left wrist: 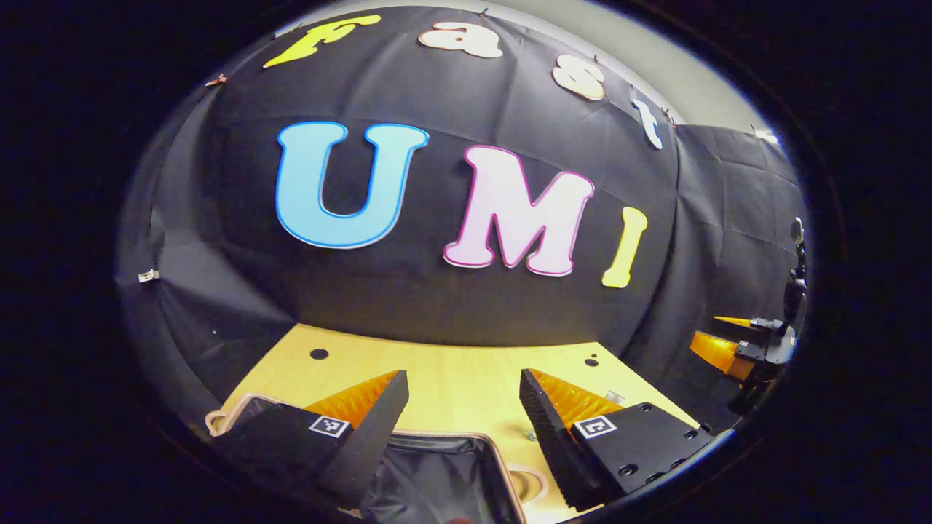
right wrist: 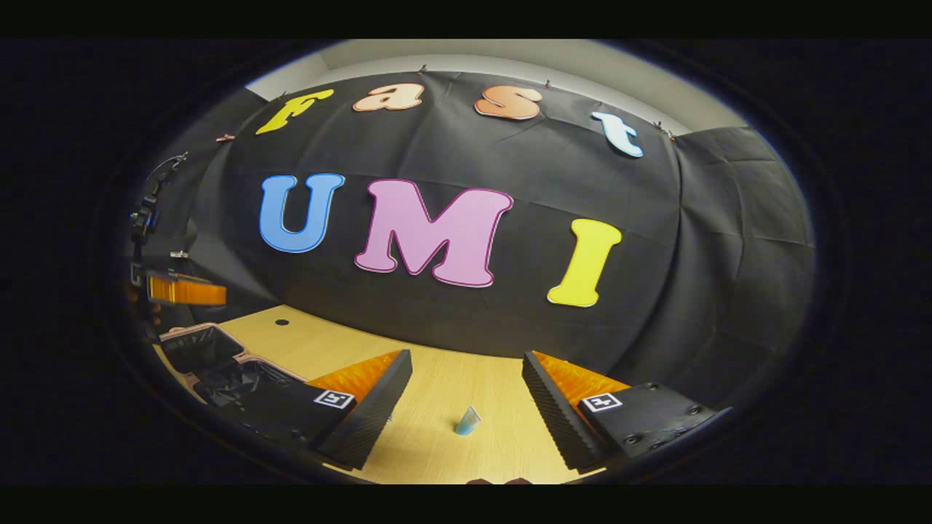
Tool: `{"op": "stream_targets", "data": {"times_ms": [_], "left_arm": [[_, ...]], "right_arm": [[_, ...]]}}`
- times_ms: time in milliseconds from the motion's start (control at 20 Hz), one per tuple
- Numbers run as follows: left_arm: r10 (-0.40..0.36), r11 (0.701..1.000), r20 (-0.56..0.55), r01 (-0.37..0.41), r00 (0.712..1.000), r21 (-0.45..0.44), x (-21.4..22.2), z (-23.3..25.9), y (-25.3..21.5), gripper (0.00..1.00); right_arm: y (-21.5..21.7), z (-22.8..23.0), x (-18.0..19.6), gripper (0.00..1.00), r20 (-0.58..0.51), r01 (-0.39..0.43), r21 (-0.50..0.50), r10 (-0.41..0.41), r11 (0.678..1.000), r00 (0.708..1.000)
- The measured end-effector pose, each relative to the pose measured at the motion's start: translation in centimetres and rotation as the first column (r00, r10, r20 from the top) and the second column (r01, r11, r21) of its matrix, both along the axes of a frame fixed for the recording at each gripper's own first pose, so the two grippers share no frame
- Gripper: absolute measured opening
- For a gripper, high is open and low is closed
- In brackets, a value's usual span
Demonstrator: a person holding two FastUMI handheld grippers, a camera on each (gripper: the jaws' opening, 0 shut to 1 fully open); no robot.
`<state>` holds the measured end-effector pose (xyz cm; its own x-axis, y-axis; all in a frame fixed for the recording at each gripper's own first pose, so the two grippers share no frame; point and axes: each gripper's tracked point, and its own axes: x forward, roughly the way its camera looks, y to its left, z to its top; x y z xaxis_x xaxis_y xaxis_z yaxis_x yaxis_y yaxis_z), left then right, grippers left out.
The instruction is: First open the suitcase, pack the skin care products into it, and then close the suitcase.
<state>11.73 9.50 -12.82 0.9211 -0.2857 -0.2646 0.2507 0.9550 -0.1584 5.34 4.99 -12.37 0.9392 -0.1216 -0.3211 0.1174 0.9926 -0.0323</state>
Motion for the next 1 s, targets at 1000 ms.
{"op": "stream_targets", "data": {"times_ms": [1000], "left_arm": [[-0.107,0.977,-0.367,0.167,0.924,0.136,8.9,-25.8,-17.1,0.97]], "right_arm": [[-5.5,-10.6,-0.4,0.97,-0.199,-0.134,0.173,0.168,0.976,0.965]]}}
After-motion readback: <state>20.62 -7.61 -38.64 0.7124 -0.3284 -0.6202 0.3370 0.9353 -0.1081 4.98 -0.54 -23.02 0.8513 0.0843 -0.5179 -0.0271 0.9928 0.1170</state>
